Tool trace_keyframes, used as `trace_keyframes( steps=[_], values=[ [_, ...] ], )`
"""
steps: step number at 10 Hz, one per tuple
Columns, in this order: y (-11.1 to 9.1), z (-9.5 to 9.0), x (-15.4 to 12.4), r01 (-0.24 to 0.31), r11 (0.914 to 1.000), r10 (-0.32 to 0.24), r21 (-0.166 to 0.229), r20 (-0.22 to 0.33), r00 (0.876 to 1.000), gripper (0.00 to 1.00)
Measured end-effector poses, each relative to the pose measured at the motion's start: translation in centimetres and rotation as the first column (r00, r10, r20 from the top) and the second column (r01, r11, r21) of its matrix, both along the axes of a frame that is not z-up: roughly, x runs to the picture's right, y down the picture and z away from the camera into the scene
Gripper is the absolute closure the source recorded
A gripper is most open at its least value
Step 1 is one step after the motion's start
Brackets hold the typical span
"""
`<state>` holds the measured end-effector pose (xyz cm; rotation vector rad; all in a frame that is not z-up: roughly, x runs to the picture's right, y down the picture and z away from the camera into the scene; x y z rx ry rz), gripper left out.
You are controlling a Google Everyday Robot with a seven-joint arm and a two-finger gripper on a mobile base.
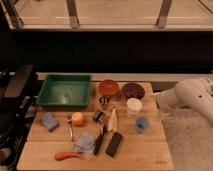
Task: Place banana in paper cup
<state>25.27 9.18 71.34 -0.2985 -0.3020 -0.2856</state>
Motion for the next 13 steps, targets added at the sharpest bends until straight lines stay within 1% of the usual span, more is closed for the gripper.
trace_keyframes(
  steps=[1,2,3,4,5,6,7,8,9,12,13],
  values=[
    [-1.0,-0.9,-1.4,0.072,0.9972,-0.072,0.02,0.031,0.997,0.22],
    [-1.8,-1.7,-3.3,0.166,0.9854,-0.168,0.039,0.068,0.983,0.22],
    [-2.1,-2.1,-5.6,0.255,0.9652,-0.26,0.06,0.103,0.96,0.22],
    [-2.2,-2.0,-7.5,0.317,0.9457,-0.324,0.074,0.128,0.937,0.22],
    [-2.0,-1.7,-9.7,0.381,0.9205,-0.39,0.089,0.158,0.907,0.22],
    [-1.6,-1.2,-12.1,0.442,0.8914,-0.453,0.098,0.195,0.87,0.22],
    [-1.4,-1.0,-13.3,0.467,0.8783,-0.478,0.101,0.216,0.851,0.22],
    [-1.3,-0.9,-13.6,0.475,0.8741,-0.485,0.102,0.22,0.846,0.22],
    [-1.3,-0.9,-13.4,0.474,0.875,-0.484,0.1,0.217,0.848,0.22],
    [-1.3,-0.9,-13.5,0.474,0.8747,-0.484,0.101,0.218,0.847,0.22],
    [-1.1,-0.8,-13.6,0.478,0.8713,-0.491,0.109,0.223,0.842,0.22]
  ],
)
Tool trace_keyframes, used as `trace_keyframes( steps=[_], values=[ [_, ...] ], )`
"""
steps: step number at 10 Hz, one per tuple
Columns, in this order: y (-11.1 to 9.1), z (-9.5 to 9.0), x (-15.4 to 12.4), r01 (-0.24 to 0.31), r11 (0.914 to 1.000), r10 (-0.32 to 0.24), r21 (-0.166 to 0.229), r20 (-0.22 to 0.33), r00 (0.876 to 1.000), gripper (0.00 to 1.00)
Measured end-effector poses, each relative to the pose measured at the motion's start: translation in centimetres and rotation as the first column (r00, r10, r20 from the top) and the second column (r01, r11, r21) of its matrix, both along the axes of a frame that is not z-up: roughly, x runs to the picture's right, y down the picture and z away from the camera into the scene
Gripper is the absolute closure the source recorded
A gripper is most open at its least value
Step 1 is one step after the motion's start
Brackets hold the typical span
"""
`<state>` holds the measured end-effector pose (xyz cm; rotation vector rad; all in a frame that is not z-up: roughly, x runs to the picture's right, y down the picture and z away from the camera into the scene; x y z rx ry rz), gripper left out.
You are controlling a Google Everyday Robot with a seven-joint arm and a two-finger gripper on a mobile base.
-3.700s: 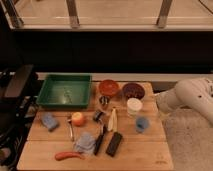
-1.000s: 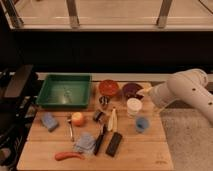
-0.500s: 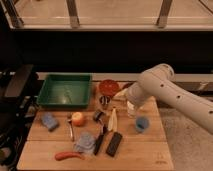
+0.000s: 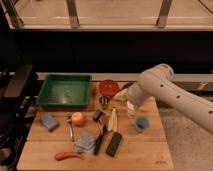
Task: Place banana in paper cup
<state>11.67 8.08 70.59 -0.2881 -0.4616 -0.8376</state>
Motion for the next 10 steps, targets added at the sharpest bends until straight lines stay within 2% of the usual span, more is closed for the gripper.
trace_keyframes(
  steps=[3,6,10],
  values=[
    [1.0,1.7,-1.7,0.03,0.9995,-0.031,0.009,0.027,0.999,0.22],
    [1.4,3.2,-2.1,0.04,0.9991,-0.04,0.012,0.03,0.999,0.22],
    [1.2,3.7,-2.3,0.051,0.9985,-0.051,0.021,0.027,0.998,0.22]
  ],
)
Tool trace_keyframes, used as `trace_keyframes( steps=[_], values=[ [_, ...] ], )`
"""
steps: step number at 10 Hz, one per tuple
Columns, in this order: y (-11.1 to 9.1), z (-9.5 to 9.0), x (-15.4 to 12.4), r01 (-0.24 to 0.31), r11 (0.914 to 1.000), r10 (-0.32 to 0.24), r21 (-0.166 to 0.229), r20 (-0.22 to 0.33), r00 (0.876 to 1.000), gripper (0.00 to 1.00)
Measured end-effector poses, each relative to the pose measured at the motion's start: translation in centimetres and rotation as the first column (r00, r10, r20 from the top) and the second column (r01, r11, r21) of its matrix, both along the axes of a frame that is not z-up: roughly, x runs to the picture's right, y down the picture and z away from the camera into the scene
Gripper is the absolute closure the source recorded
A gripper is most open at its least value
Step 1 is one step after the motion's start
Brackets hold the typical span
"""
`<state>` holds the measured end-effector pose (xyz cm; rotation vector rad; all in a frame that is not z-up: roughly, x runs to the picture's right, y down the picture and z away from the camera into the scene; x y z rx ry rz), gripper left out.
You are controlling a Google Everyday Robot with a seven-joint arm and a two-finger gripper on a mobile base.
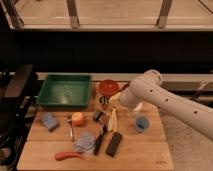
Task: Place banana in paper cup
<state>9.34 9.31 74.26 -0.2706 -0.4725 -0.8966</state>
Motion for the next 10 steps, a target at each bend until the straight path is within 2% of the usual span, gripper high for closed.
trace_keyframes(
  steps=[3,5,7,10],
  values=[
    [-0.6,-0.6,0.1,0.006,0.9998,-0.006,0.02,-0.007,1.0,0.22],
    [-1.1,-0.5,-0.5,0.044,0.9989,-0.044,0.019,0.0,0.999,0.22],
    [-1.6,0.3,-2.2,0.142,0.9898,-0.142,0.008,0.011,0.99,0.22],
    [-2.3,1.1,-3.7,0.231,0.9728,-0.231,-0.005,0.018,0.973,0.22]
  ],
)
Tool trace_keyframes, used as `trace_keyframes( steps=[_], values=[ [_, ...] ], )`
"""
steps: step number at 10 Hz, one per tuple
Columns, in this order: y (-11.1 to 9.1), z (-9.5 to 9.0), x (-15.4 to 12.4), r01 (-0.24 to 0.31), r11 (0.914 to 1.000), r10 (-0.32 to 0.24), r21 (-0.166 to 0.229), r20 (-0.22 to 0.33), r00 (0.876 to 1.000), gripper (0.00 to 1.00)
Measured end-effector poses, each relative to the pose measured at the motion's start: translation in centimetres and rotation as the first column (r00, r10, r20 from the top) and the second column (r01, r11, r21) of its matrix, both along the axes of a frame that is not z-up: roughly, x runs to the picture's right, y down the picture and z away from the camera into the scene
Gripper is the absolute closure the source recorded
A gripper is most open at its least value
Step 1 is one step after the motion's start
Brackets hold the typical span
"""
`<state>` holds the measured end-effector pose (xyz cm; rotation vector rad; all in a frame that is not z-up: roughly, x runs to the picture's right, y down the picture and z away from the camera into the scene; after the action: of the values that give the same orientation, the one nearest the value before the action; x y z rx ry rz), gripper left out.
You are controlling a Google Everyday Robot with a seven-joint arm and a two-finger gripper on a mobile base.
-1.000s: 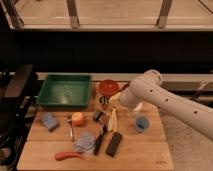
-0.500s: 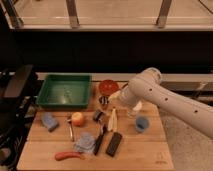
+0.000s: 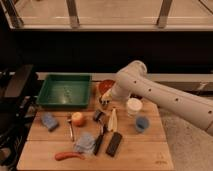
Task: Place banana in paper cup
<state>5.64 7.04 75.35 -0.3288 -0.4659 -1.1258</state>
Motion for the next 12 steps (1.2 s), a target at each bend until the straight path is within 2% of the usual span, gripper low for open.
trace_keyframes(
  steps=[2,6,12],
  values=[
    [-0.2,0.5,-0.7,0.035,0.9994,-0.035,-0.009,0.004,0.999,0.22],
    [0.1,2.5,-2.6,0.115,0.9927,-0.115,-0.037,0.014,0.993,0.22],
    [2.1,5.7,-3.3,0.164,0.9822,-0.163,-0.092,0.01,0.987,0.22]
  ],
)
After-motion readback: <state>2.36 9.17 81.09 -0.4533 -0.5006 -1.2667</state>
